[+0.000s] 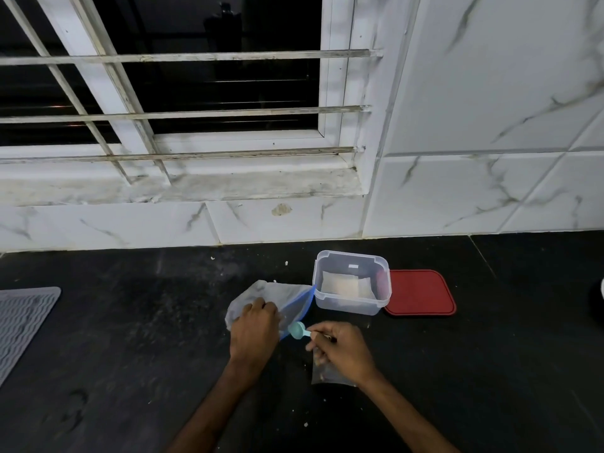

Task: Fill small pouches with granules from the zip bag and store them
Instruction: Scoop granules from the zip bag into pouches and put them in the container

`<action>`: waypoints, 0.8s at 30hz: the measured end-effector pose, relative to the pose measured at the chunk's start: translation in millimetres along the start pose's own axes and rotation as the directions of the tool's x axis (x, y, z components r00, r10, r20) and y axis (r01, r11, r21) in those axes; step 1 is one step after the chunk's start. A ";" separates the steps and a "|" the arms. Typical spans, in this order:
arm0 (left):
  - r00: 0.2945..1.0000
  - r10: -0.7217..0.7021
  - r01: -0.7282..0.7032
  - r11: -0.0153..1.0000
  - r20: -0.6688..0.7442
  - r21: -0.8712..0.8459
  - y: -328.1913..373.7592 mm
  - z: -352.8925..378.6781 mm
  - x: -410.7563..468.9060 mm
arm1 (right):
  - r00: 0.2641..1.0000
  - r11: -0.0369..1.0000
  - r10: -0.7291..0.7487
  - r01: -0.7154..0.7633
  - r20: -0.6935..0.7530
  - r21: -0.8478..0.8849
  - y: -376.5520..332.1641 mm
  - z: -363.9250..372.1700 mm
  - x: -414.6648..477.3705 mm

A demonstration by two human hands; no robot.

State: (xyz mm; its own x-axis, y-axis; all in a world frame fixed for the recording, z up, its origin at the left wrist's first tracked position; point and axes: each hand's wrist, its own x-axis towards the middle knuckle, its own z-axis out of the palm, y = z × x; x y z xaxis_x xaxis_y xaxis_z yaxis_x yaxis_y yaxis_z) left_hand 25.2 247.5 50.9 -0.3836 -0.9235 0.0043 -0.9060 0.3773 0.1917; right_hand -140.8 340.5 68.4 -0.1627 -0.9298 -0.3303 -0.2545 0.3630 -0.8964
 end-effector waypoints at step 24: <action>0.985 -0.077 0.015 0.928 -0.152 -0.373 -23.6 -40.0 -4.9 | 0.986 0.472 -0.032 0.160 0.165 -0.867 -107.5 -14.0 -22.2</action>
State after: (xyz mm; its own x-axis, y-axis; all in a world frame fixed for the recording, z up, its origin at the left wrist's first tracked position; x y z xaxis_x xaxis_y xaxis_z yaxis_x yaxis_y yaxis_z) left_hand 55.7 240.3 85.6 -0.2809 -0.9497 0.1385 -0.7795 0.3100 0.5443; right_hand -123.2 323.0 176.3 0.0050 -0.9383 -0.3458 -0.9727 0.0757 -0.2194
